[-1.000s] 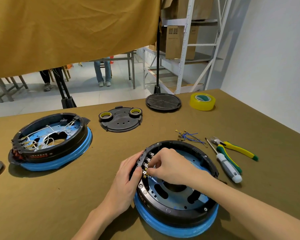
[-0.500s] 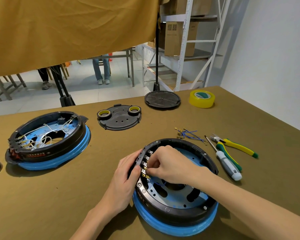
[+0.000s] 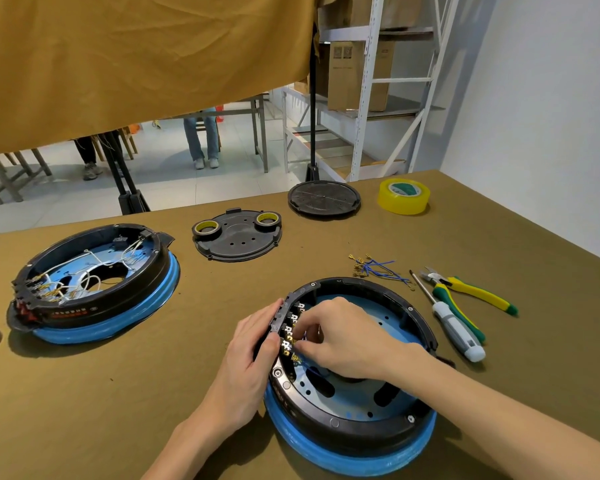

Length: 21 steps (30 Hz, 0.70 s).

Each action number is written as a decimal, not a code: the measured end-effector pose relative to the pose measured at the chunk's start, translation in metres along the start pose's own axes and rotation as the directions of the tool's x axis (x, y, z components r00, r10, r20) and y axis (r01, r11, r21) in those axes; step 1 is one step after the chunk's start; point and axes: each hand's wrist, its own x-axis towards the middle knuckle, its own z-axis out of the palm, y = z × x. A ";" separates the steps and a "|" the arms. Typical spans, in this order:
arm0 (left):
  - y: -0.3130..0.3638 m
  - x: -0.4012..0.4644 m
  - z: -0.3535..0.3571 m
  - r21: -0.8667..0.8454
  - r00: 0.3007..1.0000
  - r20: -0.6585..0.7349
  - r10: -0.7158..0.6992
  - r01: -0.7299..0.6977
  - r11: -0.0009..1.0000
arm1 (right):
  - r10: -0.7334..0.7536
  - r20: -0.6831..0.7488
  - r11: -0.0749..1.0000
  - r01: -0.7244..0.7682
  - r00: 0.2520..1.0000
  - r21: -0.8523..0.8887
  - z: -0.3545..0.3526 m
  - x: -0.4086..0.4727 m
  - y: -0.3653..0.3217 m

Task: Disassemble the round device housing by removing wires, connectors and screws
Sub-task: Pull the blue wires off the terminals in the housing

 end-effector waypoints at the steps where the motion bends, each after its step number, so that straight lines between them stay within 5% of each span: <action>1: 0.000 0.000 0.000 -0.001 1.000 -0.001 -0.001 0.001 1.000 | 0.005 0.010 1.000 -0.005 1.000 0.009 -0.001 0.000 0.000; 7: 0.000 0.000 -0.001 -0.008 1.000 0.005 0.000 0.000 1.000 | 0.045 0.110 0.989 -0.059 0.993 0.134 -0.012 0.007 0.002; 12: -0.001 0.001 -0.001 -0.008 1.000 0.005 -0.006 0.006 1.000 | 0.156 0.136 0.880 -0.200 0.978 0.432 -0.027 0.009 0.006; 21: 0.000 0.000 -0.001 -0.006 1.000 0.006 -0.020 0.020 1.000 | 0.175 0.025 0.972 -0.177 0.984 0.151 -0.009 0.015 0.001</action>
